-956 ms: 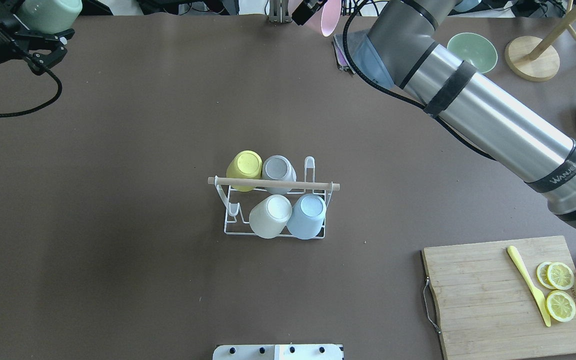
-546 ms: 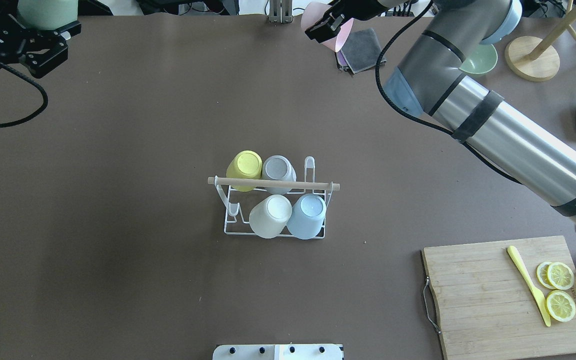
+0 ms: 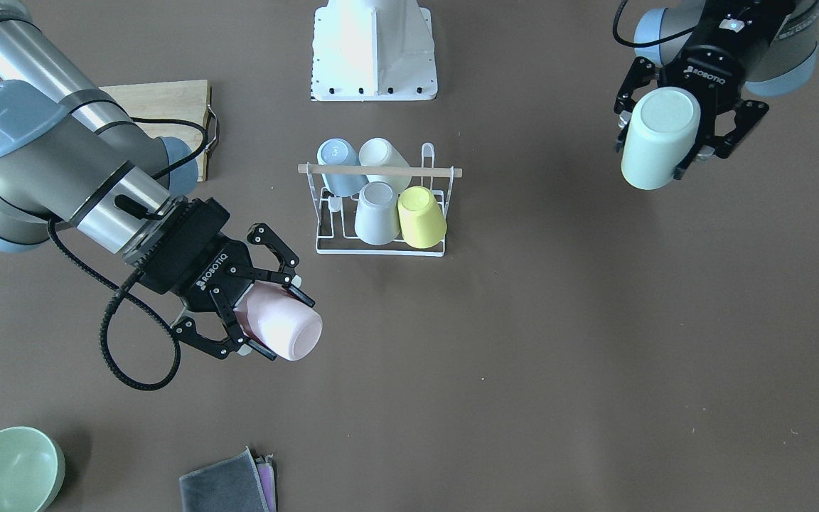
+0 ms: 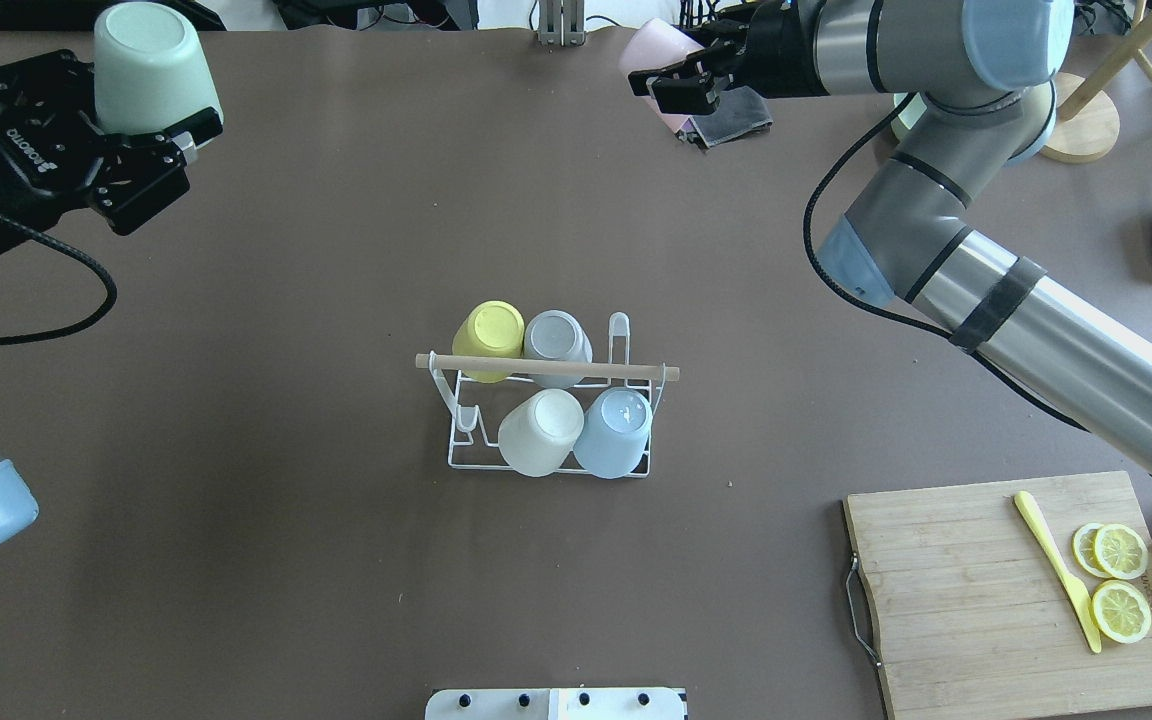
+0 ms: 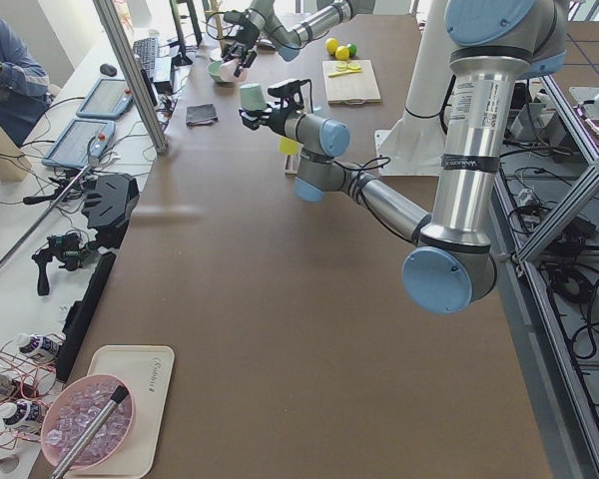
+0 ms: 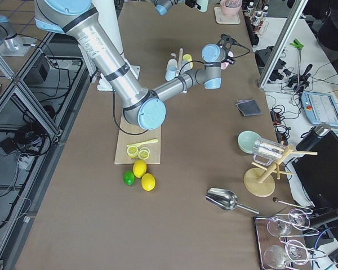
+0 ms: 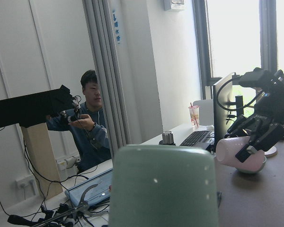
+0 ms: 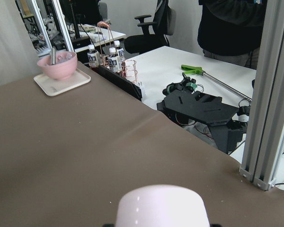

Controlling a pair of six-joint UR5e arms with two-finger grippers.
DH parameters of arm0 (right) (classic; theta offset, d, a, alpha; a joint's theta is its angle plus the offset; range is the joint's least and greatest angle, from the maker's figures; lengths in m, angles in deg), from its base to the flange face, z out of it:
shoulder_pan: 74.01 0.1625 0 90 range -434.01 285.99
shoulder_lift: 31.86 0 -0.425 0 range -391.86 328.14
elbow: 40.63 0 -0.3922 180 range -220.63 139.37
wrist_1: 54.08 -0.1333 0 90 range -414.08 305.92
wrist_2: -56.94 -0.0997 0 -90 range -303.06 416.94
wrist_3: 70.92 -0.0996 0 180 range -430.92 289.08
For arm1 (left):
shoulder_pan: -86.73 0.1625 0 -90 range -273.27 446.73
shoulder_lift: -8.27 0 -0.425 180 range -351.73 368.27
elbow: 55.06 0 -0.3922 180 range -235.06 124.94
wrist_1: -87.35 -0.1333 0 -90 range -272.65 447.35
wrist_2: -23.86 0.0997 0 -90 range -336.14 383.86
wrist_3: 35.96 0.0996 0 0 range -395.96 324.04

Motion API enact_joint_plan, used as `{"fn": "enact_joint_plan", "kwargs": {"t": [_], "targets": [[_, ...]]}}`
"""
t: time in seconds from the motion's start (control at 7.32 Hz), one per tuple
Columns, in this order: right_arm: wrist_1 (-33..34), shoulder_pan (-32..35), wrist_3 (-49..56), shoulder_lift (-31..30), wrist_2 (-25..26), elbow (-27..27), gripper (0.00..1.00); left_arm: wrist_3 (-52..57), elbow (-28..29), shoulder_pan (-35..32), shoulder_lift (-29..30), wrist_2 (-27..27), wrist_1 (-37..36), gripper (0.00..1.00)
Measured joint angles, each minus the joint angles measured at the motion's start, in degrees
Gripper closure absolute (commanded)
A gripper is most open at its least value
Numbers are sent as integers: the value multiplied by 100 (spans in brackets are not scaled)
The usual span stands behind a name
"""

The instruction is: Place cup on cup holder

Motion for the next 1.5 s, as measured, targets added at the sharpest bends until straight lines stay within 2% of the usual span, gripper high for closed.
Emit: {"fn": "enact_joint_plan", "kwargs": {"t": [0.14,0.55,0.96,1.23,1.5], "targets": [[-667,-137,-331,-113,186,-45,100,-248,19,276,24,78,148,28],[-2405,-654,-807,-268,604,-332,100,-690,209,1215,211,839,624,28],[-3257,-1102,-819,-275,600,-575,100,-761,348,1911,339,1516,854,28],[-3895,-1276,-813,-217,593,-1026,100,-710,699,2307,556,2114,954,28],[-4260,-1354,-828,-203,594,-1207,100,-594,1076,2642,807,2659,975,28]]}}
